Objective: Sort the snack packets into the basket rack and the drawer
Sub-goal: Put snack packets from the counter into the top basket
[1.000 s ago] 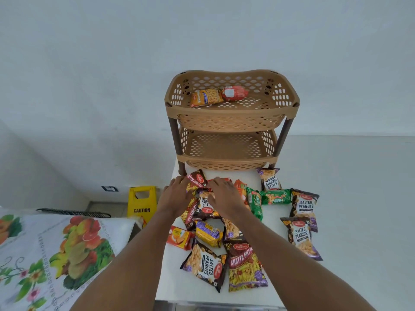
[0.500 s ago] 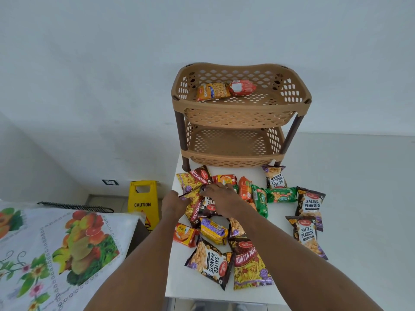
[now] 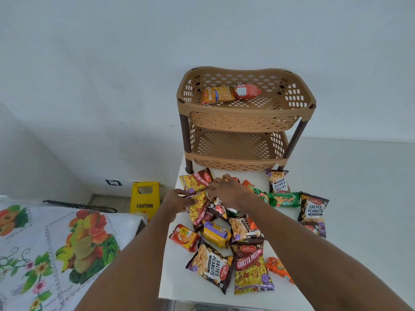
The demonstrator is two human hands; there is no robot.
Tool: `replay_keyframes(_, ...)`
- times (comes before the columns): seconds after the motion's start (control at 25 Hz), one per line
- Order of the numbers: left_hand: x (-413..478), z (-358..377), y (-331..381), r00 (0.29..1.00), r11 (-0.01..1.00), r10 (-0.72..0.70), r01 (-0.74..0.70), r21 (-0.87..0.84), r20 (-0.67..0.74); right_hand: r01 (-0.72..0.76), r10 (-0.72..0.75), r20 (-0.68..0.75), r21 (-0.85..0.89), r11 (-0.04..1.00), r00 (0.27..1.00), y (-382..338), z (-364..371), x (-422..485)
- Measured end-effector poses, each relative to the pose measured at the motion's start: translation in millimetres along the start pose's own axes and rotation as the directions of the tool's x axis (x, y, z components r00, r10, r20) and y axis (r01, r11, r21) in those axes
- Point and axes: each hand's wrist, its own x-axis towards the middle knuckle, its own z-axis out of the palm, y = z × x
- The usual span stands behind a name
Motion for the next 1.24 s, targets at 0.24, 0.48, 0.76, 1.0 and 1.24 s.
replay_keyframes(0.24,6,5,22,0.996,0.978,-0.005,-0.015,0.210,0.093,0.016,-0.007,-0.105,0.085,0.996,0.994,24,-8,-17)
replay_keyframes(0.48,4,-5,50,0.987,0.935,0.092,-0.130,0.329,0.130,-0.015,0.016,-0.010,0.118,0.993,1.000,17,4,-20)
replay_keyframes(0.76,0,-43,94,0.951,0.880,0.180,-0.270,0.390,0.252,0.003,-0.009,-0.059,-0.102,0.995,0.998,10,14,-16)
replay_keyframes(1.0,-28,-59,163,0.869,0.913,0.222,-0.344,0.218,0.442,0.011,-0.005,-0.066,0.078,0.997,0.998,20,-3,-17)
replay_keyframes(1.24,-66,-33,276,0.689,0.859,0.353,-0.508,0.073,0.633,-0.080,0.211,-0.149,0.605,0.793,0.966,30,-31,-31)
